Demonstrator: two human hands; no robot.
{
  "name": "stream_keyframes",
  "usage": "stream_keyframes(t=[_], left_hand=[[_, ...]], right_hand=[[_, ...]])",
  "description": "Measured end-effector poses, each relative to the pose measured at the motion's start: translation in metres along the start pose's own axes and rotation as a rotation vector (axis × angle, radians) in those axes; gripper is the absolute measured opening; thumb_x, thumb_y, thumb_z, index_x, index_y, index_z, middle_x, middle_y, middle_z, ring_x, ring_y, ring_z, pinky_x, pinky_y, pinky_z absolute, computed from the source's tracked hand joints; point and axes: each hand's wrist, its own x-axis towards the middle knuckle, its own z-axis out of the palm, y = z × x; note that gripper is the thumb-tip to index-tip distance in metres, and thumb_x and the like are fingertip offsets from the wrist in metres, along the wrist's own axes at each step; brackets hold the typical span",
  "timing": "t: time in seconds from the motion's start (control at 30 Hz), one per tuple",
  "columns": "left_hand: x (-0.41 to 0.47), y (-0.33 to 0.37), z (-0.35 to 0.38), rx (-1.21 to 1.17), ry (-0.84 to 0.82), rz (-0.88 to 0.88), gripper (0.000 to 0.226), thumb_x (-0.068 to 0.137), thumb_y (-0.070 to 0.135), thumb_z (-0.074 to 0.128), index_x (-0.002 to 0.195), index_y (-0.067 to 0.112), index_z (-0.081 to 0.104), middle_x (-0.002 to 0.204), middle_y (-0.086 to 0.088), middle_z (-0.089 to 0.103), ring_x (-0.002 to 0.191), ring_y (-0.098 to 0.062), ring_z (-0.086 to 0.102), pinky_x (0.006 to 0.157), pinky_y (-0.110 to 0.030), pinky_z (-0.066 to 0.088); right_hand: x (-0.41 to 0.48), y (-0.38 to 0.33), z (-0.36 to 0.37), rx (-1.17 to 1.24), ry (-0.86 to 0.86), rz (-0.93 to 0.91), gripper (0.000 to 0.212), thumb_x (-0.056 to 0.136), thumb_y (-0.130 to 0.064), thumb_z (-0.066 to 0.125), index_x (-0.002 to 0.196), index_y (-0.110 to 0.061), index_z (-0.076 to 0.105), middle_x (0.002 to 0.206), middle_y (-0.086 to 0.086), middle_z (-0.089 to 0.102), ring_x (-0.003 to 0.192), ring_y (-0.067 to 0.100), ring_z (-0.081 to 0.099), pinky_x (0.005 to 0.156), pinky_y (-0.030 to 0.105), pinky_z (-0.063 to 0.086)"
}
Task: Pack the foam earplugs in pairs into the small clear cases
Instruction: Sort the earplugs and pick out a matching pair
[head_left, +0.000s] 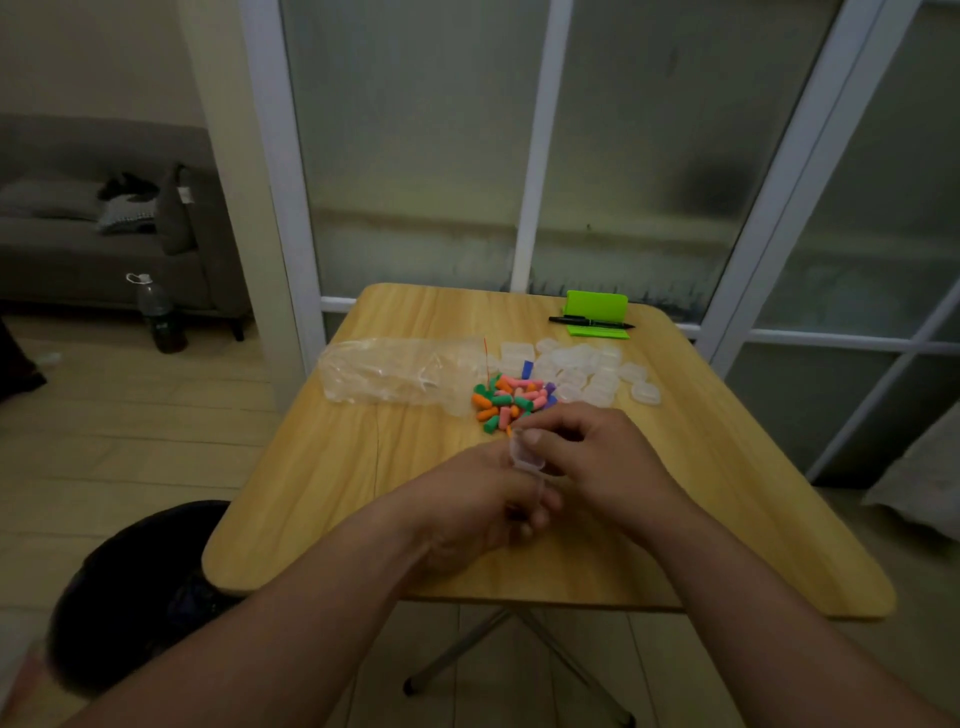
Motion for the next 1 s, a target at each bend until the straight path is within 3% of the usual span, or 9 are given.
stream_keyframes(t=[0.1, 0.17, 0.23, 0.3, 0.43, 0.53, 0.67, 0.87, 1.0], left_hand=[[0.002, 0.003, 0.002, 0.011, 0.092, -0.037, 0.017, 0.103, 0.018, 0.051, 0.114, 0.008, 0.059, 0.07, -0.002, 0.052, 0.057, -0.014, 0.046, 0.051, -0.025, 0.03], [0.002, 0.007, 0.003, -0.01, 0.178, -0.061, 0.032, 0.107, 0.042, 0.047, 0.105, 0.011, 0.057, 0.063, 0.001, 0.046, 0.051, -0.013, 0.041, 0.046, -0.024, 0.023], [0.005, 0.008, 0.002, -0.068, 0.285, -0.042, 0.048, 0.106, 0.057, 0.045, 0.105, 0.011, 0.058, 0.059, 0.001, 0.044, 0.046, -0.012, 0.038, 0.042, -0.022, 0.018], [0.006, 0.011, -0.002, -0.14, 0.366, -0.014, 0.052, 0.104, 0.063, 0.043, 0.119, 0.015, 0.058, 0.061, -0.002, 0.046, 0.046, -0.012, 0.038, 0.041, -0.021, 0.017], [0.007, 0.017, -0.014, -0.257, 0.493, 0.06, 0.045, 0.107, 0.059, 0.042, 0.119, 0.018, 0.056, 0.068, -0.007, 0.057, 0.049, -0.015, 0.046, 0.039, -0.02, 0.024], [0.009, 0.017, -0.017, -0.396, 0.524, 0.081, 0.048, 0.108, 0.054, 0.042, 0.116, 0.012, 0.064, 0.085, -0.01, 0.065, 0.057, -0.016, 0.051, 0.048, -0.023, 0.036], [0.01, 0.015, -0.02, -0.519, 0.503, 0.057, 0.051, 0.109, 0.052, 0.041, 0.121, 0.01, 0.067, 0.097, -0.013, 0.067, 0.068, -0.019, 0.057, 0.056, -0.028, 0.047], [0.005, 0.012, -0.016, -0.538, 0.456, -0.008, 0.052, 0.109, 0.05, 0.039, 0.123, 0.007, 0.064, 0.077, -0.009, 0.062, 0.06, -0.016, 0.054, 0.05, -0.025, 0.044], [0.005, 0.014, -0.013, -0.505, 0.396, -0.03, 0.05, 0.109, 0.05, 0.034, 0.107, 0.011, 0.064, 0.07, -0.005, 0.059, 0.058, -0.014, 0.049, 0.051, -0.023, 0.036]], right_hand=[[0.0, -0.003, -0.01, 0.087, -0.085, 0.041, 0.015, 0.101, -0.022, 0.07, 0.107, -0.027, 0.083, 0.093, -0.009, 0.079, 0.081, -0.004, 0.068, 0.068, 0.011, 0.049], [-0.001, -0.005, -0.019, 0.137, -0.076, 0.085, 0.017, 0.103, -0.028, 0.066, 0.11, -0.03, 0.081, 0.1, -0.006, 0.079, 0.088, 0.003, 0.069, 0.072, 0.018, 0.052], [0.002, -0.004, -0.031, 0.223, 0.063, 0.153, 0.02, 0.105, -0.031, 0.061, 0.111, -0.029, 0.08, 0.104, -0.001, 0.079, 0.091, 0.013, 0.069, 0.077, 0.03, 0.054], [0.007, 0.001, -0.046, 0.276, 0.257, 0.224, 0.021, 0.106, -0.029, 0.06, 0.109, -0.025, 0.08, 0.104, 0.004, 0.079, 0.091, 0.018, 0.069, 0.078, 0.033, 0.053], [0.005, 0.018, -0.06, 0.22, 0.401, 0.326, 0.02, 0.106, -0.026, 0.059, 0.104, -0.022, 0.078, 0.101, 0.004, 0.077, 0.094, 0.022, 0.069, 0.076, 0.034, 0.052], [0.004, 0.026, -0.052, 0.106, 0.329, 0.314, 0.017, 0.105, -0.025, 0.061, 0.103, -0.024, 0.078, 0.1, -0.001, 0.076, 0.092, 0.017, 0.069, 0.076, 0.032, 0.052], [0.012, 0.038, -0.039, -0.294, 0.203, 0.208, 0.016, 0.101, -0.022, 0.068, 0.113, -0.027, 0.076, 0.106, -0.013, 0.07, 0.096, 0.002, 0.061, 0.076, 0.022, 0.047], [0.022, 0.044, -0.025, -0.55, 0.157, 0.16, 0.016, 0.096, -0.032, 0.074, 0.112, -0.032, 0.075, 0.105, -0.01, 0.068, 0.093, 0.008, 0.06, 0.078, 0.031, 0.049], [0.024, 0.043, -0.021, -0.561, 0.169, 0.146, 0.006, 0.097, -0.032, 0.073, 0.101, -0.033, 0.069, 0.104, -0.009, 0.065, 0.092, 0.009, 0.058, 0.08, 0.035, 0.052]])
